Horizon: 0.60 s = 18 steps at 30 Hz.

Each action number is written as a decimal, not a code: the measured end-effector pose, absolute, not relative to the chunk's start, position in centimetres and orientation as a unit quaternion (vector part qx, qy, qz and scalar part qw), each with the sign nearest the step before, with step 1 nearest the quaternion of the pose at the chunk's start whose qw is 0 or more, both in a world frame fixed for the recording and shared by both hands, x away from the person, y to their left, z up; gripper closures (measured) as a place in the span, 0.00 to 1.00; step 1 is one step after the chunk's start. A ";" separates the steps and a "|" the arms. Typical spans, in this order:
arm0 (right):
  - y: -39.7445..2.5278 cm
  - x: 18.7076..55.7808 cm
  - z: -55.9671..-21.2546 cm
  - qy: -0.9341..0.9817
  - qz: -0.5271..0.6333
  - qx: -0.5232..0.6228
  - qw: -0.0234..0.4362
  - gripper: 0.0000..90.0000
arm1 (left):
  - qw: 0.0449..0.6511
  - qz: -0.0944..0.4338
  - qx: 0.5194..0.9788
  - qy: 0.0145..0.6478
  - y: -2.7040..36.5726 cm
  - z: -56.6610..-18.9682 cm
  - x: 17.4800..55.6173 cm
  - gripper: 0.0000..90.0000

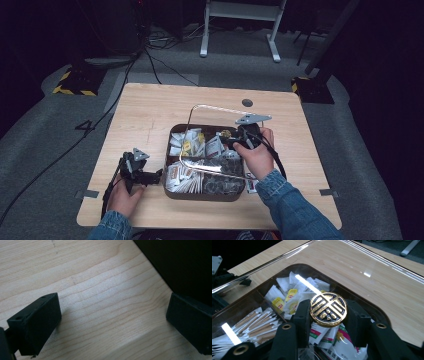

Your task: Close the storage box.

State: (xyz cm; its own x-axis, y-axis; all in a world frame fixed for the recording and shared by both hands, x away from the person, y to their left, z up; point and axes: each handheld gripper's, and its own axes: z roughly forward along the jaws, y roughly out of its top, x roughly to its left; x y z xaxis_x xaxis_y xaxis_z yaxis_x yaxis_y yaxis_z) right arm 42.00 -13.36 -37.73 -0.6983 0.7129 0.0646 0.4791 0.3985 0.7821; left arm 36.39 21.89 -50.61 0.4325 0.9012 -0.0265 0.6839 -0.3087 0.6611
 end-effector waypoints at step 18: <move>-9.7 41.4 -39.9 0.842 0.397 0.346 0.119 0.66 | 0.306 0.178 0.790 0.501 21.9 -50.6 36.4 0.00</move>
State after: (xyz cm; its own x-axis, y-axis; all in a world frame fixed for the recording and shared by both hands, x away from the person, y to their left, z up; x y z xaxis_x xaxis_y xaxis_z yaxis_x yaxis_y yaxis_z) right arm 41.38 -9.66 -39.94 -0.7329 0.6763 0.0742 0.4870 0.4454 0.7513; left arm 36.41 21.90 -50.61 0.4340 0.9005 -0.0263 0.6831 -0.3100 0.6612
